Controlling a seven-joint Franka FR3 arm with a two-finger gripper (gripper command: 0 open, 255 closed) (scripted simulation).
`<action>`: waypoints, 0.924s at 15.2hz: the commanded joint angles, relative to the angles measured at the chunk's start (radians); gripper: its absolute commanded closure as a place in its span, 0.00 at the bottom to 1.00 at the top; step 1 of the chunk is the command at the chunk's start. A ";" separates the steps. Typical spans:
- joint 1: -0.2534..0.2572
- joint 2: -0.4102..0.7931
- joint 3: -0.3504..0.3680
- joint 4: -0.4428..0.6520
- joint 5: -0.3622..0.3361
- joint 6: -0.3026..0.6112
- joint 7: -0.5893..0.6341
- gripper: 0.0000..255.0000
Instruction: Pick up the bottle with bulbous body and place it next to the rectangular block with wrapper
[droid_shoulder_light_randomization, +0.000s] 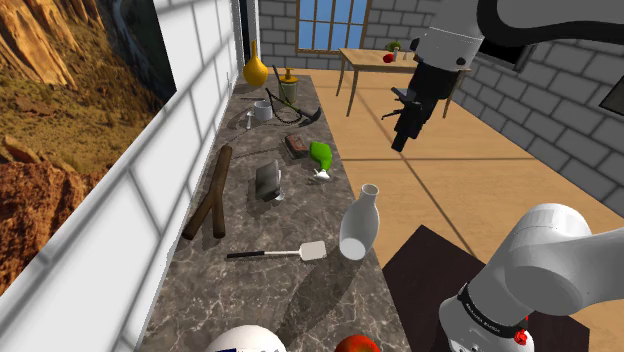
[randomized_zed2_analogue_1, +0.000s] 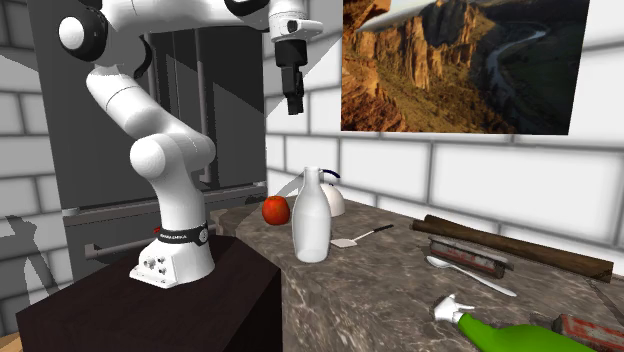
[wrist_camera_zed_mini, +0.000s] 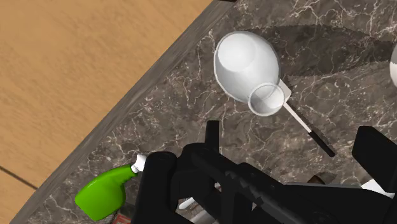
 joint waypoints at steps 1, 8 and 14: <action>0.000 0.000 0.000 0.000 0.000 0.000 0.000 0.00; 0.005 0.011 0.091 -0.223 0.011 0.276 0.068 0.00; 0.006 0.071 0.146 -0.331 0.019 0.464 0.107 0.00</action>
